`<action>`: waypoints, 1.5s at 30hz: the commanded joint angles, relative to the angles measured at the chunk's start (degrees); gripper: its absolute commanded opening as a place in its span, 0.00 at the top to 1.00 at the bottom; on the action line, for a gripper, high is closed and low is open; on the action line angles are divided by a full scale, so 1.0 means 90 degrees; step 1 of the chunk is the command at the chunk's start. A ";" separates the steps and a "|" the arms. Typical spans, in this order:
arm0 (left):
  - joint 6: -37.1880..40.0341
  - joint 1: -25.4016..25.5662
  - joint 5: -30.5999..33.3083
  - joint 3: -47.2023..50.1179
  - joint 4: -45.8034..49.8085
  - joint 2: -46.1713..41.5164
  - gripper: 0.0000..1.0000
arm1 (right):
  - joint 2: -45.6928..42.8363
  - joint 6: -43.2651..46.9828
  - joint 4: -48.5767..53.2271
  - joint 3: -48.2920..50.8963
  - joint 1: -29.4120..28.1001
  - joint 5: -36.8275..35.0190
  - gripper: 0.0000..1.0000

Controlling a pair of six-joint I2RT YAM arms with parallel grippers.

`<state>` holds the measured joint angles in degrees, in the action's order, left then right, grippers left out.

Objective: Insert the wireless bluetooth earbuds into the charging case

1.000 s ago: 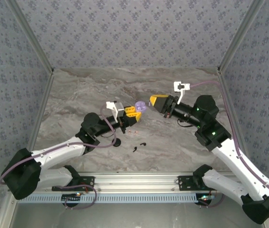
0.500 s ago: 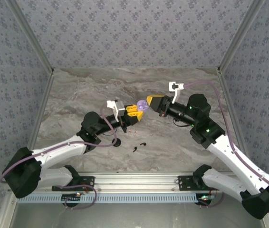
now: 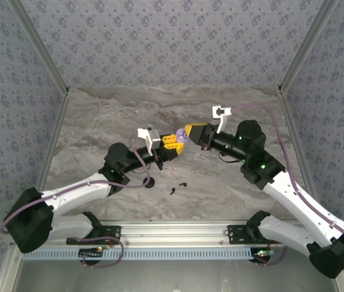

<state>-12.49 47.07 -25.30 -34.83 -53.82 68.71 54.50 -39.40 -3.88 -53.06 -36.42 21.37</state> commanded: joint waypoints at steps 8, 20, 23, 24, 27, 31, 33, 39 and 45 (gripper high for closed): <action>0.0012 0.0078 -0.0050 -0.0262 -0.0308 0.0012 1.00 | -0.0383 0.0246 0.0407 0.0122 -0.0062 -0.0127 0.78; 0.0001 0.0096 -0.0069 -0.0256 -0.0309 -0.0018 1.00 | -0.0303 0.0159 0.0477 0.0189 -0.0056 -0.0050 0.77; -0.0004 0.0116 -0.0059 -0.0261 -0.0318 -0.0019 1.00 | -0.0229 0.0171 0.0577 0.0171 -0.0060 -0.0029 0.76; 0.0011 0.0127 -0.0060 -0.0268 -0.0316 -0.0018 1.00 | -0.0205 0.0159 0.0582 0.0168 -0.0055 -0.0012 0.76; 0.0018 0.0147 -0.0059 -0.0289 -0.0319 -0.0016 1.00 | -0.0113 0.0177 0.0624 0.0129 -0.0063 0.0085 0.75; 0.0020 0.0165 -0.0051 -0.0300 -0.0319 -0.0001 1.00 | -0.0081 0.0208 0.0680 0.0095 -0.0057 0.0087 0.73; 0.0021 0.0179 -0.0050 -0.0299 -0.0319 0.0017 1.00 | -0.0087 0.0208 0.0681 0.0103 -0.0056 0.0087 0.71; 0.0021 0.0182 -0.0044 -0.0300 -0.0355 0.0080 1.00 | -0.0079 0.0198 0.0665 0.0041 -0.0066 0.0126 0.69; 0.0018 0.0181 -0.0045 -0.0308 -0.0377 0.0105 1.00 | -0.0218 0.0315 0.0948 -0.0135 -0.0050 -0.0003 0.60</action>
<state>-12.51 47.77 -24.18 -35.00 -52.60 69.69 53.25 -37.71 1.61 -52.16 -36.53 21.67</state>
